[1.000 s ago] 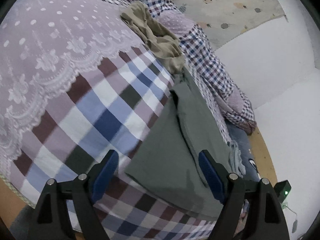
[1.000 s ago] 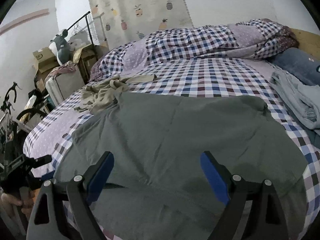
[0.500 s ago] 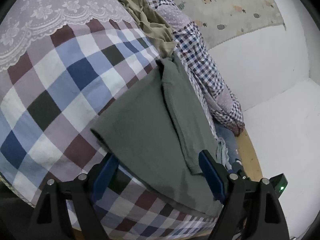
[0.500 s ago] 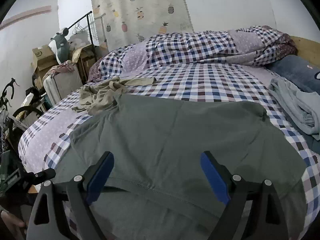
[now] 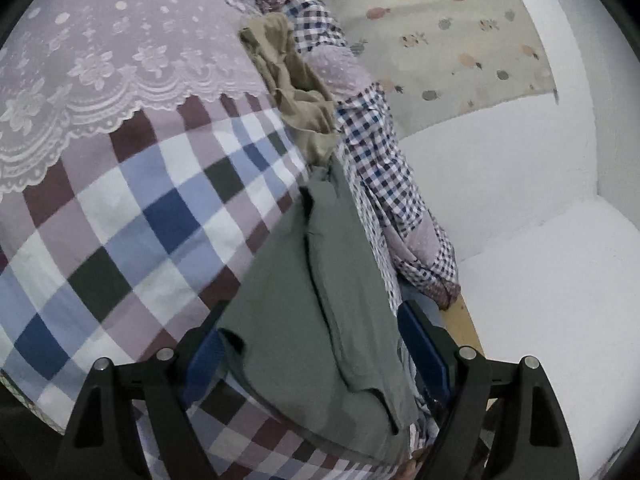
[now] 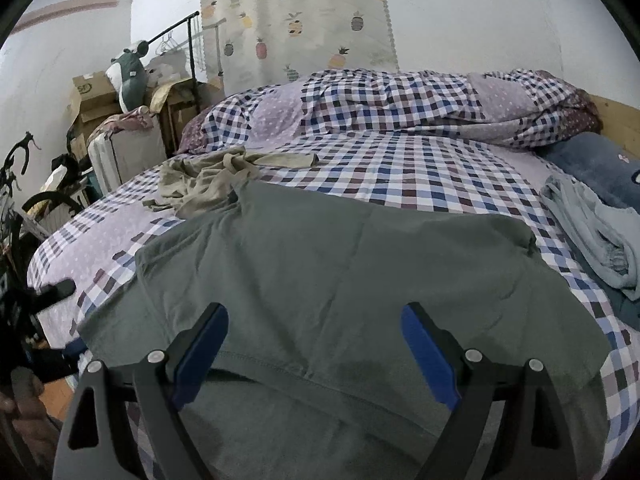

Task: Fold clothes
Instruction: 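Open both grippers and press the folded sweatshirt flat on the sheet, then grasp the folded edge of the dark green sweatshirt with the left gripper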

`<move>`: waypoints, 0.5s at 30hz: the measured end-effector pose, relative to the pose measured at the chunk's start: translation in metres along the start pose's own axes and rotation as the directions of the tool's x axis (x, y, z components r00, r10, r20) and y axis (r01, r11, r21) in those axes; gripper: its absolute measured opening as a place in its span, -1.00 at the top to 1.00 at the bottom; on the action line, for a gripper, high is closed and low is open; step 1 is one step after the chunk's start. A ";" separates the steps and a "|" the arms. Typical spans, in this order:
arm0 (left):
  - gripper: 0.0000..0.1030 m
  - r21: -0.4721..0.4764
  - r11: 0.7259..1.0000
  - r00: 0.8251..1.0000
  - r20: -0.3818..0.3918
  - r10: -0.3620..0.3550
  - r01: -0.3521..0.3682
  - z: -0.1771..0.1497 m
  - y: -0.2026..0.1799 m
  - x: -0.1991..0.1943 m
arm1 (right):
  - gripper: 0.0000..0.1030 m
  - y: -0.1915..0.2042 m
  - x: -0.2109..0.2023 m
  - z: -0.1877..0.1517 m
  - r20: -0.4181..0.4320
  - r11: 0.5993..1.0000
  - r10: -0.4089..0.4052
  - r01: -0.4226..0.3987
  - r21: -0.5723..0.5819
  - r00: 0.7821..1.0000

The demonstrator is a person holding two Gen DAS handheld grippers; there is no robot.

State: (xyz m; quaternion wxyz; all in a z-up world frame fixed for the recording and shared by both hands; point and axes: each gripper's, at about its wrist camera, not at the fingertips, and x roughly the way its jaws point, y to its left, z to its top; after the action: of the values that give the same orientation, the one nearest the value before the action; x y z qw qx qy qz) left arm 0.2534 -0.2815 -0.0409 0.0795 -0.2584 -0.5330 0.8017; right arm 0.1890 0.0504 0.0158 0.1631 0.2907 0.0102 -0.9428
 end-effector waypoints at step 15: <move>-0.55 0.016 1.000 0.998 -0.055 0.010 -0.009 0.000 0.003 0.010 | -0.77 0.032 0.009 -0.004 0.002 0.992 0.016 -0.015 -0.125 1.000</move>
State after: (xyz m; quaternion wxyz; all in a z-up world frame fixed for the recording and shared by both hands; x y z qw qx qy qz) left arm 0.2452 -0.2788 -0.0465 0.0923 -0.2821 -0.5230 0.7990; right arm 0.1935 0.0181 0.0101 0.1882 0.2785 0.0669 -0.9394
